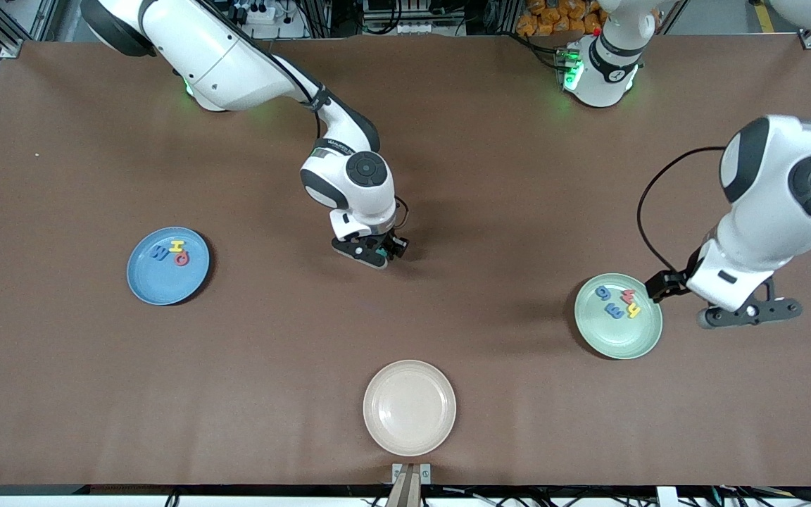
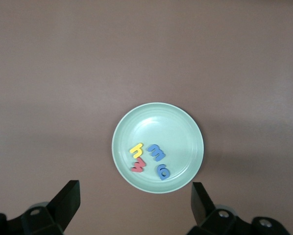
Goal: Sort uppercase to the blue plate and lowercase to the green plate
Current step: 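Drop the g on the green plate while the right gripper grasps R, then carry the cyan R to the blue plate while the left gripper withdraws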
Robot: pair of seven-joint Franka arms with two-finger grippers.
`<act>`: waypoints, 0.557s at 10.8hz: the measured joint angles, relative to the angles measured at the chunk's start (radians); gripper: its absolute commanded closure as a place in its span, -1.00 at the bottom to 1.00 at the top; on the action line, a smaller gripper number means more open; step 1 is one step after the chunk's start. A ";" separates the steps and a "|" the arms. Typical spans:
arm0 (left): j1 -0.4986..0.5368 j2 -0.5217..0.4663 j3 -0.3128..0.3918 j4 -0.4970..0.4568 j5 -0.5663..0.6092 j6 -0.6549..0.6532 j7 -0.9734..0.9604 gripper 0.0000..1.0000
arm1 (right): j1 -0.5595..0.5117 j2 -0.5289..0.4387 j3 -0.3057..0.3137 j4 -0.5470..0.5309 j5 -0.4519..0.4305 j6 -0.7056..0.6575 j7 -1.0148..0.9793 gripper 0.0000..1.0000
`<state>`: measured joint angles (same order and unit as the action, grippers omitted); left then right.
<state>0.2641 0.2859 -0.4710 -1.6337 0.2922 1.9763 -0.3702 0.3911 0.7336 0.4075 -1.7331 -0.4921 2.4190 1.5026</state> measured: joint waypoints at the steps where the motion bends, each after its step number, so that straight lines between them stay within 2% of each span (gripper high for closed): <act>1: 0.000 -0.029 -0.004 -0.001 0.000 -0.011 0.002 -1.00 | 0.000 0.001 -0.001 0.000 0.000 0.000 0.000 -0.13; 3: -0.018 -0.076 0.000 -0.001 -0.043 -0.016 0.015 -1.00 | 0.003 0.007 -0.003 0.000 -0.003 0.000 0.000 -0.14; 4: -0.056 -0.098 0.042 -0.001 -0.075 -0.022 0.026 -1.00 | 0.006 0.010 -0.008 0.000 -0.011 0.000 0.000 -0.14; 6: -0.189 -0.134 0.213 -0.001 -0.133 -0.037 0.083 -1.00 | 0.010 0.012 -0.017 0.000 -0.026 0.000 0.000 -0.07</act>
<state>0.0751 0.1517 -0.2581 -1.6343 0.1592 1.9394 -0.2871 0.4008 0.7452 0.3905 -1.7327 -0.5177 2.4192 1.5026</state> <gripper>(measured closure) 0.000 0.427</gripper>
